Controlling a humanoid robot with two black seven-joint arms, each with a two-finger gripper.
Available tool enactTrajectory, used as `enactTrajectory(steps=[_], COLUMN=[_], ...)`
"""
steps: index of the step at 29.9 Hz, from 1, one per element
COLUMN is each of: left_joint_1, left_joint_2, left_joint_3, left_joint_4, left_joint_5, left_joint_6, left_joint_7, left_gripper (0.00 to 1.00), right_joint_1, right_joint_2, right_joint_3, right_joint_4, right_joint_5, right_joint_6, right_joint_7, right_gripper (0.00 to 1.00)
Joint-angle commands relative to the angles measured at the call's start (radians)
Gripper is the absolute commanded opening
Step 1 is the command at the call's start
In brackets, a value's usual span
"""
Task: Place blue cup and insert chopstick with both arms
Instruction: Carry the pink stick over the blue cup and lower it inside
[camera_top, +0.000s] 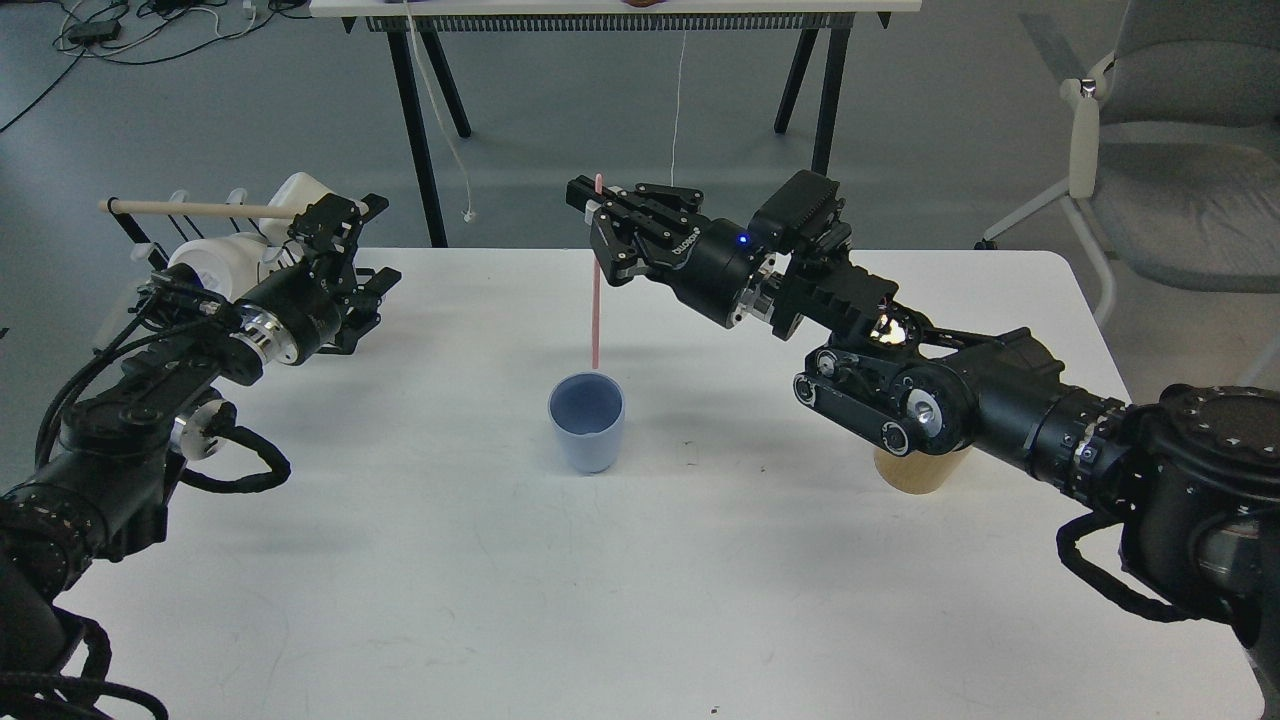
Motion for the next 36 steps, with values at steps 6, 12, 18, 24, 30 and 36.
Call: enactTrajectory(steps=[6,12,18,24,30,36], left_joint_1=[0.000,0.002,0.000,0.002,0.000,0.002], left_joint_2=[-0.002,-0.003,-0.003,-0.002,-0.002,0.000], left_joint_3=[0.000,0.000,0.000,0.000,0.001,0.001], left_joint_4=[0.000,0.000,0.000,0.000,0.000,0.000], left_joint_5=[0.000,0.000,0.000,0.000,0.000,0.000], left_joint_6=[0.000,0.000,0.000,0.000,0.000,0.000], left_joint_7=[0.000,0.000,0.000,0.000,0.000,0.000], left_gripper=[0.99,0.99,0.99,0.99,0.99,0.99], right_joint_1=[-0.011,0.005,0.029,0.052,0.057,0.054], right_joint_2=[0.000,0.000,0.000,0.000,0.000,0.000], right_joint_3=[-0.007,-0.006,0.006,0.010,0.005,-0.001], right_joint_4=[-0.021,-0.013,-0.001,0.033,0.073,0.110], right_joint_5=[0.002,0.003,0.009,0.017,0.017,0.017], right_joint_6=[-0.001,-0.001,-0.001,-0.001,-0.001,-0.001], right_joint_7=[0.000,0.000,0.000,0.000,0.000,0.000], right_gripper=[0.00,0.00,0.00,0.00,0.00,0.00])
